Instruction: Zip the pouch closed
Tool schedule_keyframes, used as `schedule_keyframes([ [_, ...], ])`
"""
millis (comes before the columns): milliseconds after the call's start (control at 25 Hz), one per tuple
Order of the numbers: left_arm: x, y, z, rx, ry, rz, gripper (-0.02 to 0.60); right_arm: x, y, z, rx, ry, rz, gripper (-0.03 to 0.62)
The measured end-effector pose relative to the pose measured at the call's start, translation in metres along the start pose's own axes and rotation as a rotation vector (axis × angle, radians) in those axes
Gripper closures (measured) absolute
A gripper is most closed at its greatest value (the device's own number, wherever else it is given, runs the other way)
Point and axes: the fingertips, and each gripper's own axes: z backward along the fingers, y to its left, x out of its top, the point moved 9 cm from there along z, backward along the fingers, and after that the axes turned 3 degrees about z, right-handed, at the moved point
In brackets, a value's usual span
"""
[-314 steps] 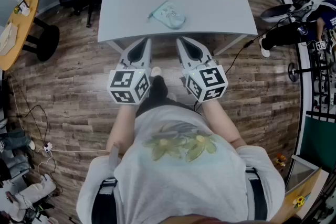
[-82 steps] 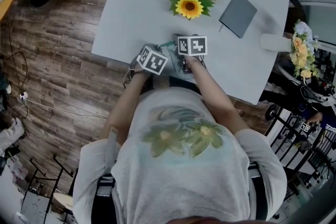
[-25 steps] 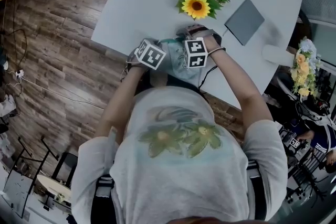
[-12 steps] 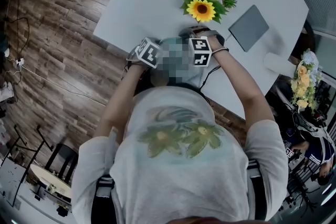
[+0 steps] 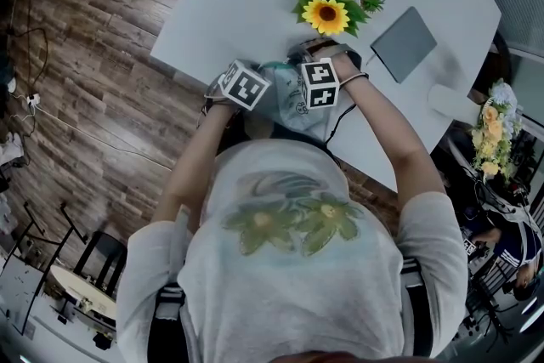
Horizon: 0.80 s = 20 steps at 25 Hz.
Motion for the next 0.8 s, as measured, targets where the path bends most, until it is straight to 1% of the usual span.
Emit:
schedule_keyframes([
  [120,0.000,0.001,0.000,-0.002,0.003,0.002,0.563,0.003,0.004,-0.002,-0.020,0.004,0.080,0.556],
  [200,0.000,0.001,0.000,-0.003,0.004,0.004,0.563,0.003,0.006,-0.001,-0.015,0.001,0.101,0.569],
  [320,0.000,0.000,-0.001,0.001,0.007,-0.002,0.563,0.000,0.008,-0.001,0.042,-0.007,0.053,0.576],
  [400,0.000,-0.001,-0.001,0.009,0.007,-0.008,0.563,-0.001,0.010,0.000,0.061,-0.013,0.023,0.576],
  [560,0.001,-0.002,-0.001,0.021,0.006,-0.011,0.562,-0.002,0.013,0.003,0.065,-0.016,0.013,0.577],
  [800,0.001,-0.002,-0.002,0.020,0.009,-0.014,0.563,-0.003,0.014,0.006,0.069,0.006,0.001,0.579],
])
